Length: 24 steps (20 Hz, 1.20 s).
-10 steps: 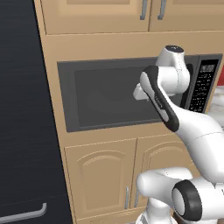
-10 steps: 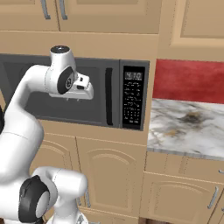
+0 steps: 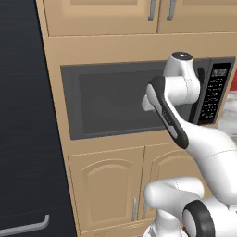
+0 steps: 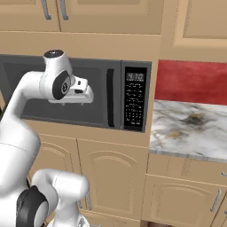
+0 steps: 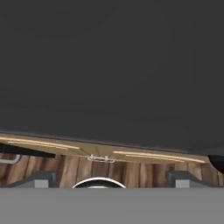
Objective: The microwave is finished heating the fish and broccoli. Take the bowl containing the food and place it on the dining counter.
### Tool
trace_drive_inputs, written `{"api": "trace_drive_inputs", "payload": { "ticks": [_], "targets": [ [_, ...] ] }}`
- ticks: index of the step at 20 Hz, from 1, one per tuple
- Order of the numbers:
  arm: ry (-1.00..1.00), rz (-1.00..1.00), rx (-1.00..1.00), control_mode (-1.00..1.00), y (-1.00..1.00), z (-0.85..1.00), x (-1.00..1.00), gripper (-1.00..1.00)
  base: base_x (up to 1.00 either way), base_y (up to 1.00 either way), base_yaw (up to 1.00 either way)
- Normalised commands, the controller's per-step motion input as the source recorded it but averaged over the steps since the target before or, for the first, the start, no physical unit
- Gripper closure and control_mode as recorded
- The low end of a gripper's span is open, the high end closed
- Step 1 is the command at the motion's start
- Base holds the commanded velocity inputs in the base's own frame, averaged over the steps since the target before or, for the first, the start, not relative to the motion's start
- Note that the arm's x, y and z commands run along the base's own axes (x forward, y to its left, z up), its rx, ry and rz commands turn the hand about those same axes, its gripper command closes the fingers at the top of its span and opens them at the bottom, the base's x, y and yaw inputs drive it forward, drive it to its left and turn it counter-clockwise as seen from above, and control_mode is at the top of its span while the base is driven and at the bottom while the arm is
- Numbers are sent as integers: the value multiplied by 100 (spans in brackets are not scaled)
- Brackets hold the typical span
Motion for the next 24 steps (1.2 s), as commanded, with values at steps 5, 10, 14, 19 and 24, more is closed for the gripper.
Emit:
{"api": "trace_drive_inputs", "payload": {
  "ticks": [5,10,14,19,24],
  "targets": [
    [-11,0,0,-100,-7,0,-37,-100,0,0,0],
    [0,0,0,-100,-1,0,0,-100,0,0,0],
    [0,0,0,-100,0,0,-3,-100,0,0,0],
    [0,0,0,100,-5,0,-5,-100,-19,-17,0],
    [0,0,0,100,0,0,0,-100,-30,-26,0]
  ]
}}
